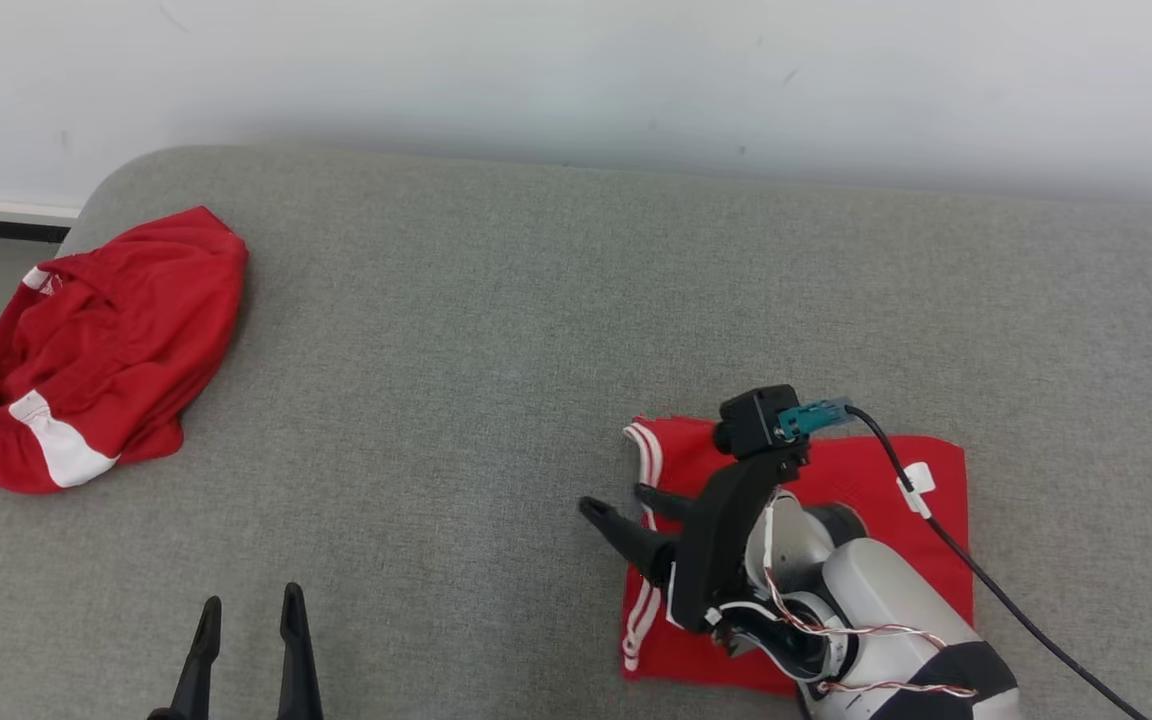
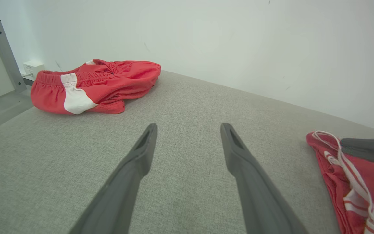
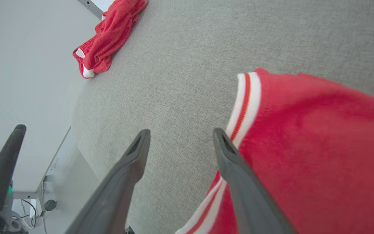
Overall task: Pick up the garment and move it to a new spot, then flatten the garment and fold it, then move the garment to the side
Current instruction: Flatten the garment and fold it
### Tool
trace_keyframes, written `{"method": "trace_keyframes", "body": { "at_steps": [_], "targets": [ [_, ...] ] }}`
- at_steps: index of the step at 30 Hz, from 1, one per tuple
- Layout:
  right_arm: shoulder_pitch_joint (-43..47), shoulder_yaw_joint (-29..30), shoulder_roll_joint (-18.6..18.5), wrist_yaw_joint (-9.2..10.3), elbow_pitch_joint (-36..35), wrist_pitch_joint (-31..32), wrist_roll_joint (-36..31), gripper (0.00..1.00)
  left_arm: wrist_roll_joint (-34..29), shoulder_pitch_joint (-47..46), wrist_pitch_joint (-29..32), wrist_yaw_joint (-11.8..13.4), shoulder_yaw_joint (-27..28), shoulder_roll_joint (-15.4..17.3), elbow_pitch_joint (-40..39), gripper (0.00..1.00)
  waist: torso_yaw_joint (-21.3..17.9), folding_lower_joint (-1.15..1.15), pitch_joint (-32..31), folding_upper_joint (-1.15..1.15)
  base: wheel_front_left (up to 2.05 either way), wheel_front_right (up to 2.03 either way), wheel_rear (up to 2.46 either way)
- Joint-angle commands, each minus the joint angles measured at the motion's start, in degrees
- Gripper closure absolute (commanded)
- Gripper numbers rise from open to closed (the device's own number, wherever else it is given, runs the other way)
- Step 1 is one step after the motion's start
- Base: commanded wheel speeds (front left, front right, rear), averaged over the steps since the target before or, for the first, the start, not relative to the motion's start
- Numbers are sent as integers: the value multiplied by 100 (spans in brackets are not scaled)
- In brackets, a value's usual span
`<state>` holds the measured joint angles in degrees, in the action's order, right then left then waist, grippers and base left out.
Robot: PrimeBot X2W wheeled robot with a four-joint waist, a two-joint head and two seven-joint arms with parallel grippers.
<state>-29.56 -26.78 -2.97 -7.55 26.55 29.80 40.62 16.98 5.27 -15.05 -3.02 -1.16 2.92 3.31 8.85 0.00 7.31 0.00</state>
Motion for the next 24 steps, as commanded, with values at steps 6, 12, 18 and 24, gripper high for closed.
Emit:
{"method": "trace_keyframes", "body": {
  "at_steps": [6,12,18,24],
  "targets": [
    [-175,-512,7,14,-144,-557,876,0,-36,94,-16,-41,78,-5,6,0,-76,0,-160,0,0,0,0],
    [-12,-377,6,14,-248,-1239,731,0,-50,227,-16,-8,171,-5,-61,0,-216,0,-332,0,0,0,0],
    [643,357,-370,14,-601,-2226,-561,0,-78,324,-16,31,268,-4,-166,0,-428,0,-460,0,0,0,0],
    [1744,1336,-559,14,-1452,-3243,-1363,0,-59,280,-16,-30,356,-3,-197,0,-597,0,-550,0,0,0,0]
  ]
}}
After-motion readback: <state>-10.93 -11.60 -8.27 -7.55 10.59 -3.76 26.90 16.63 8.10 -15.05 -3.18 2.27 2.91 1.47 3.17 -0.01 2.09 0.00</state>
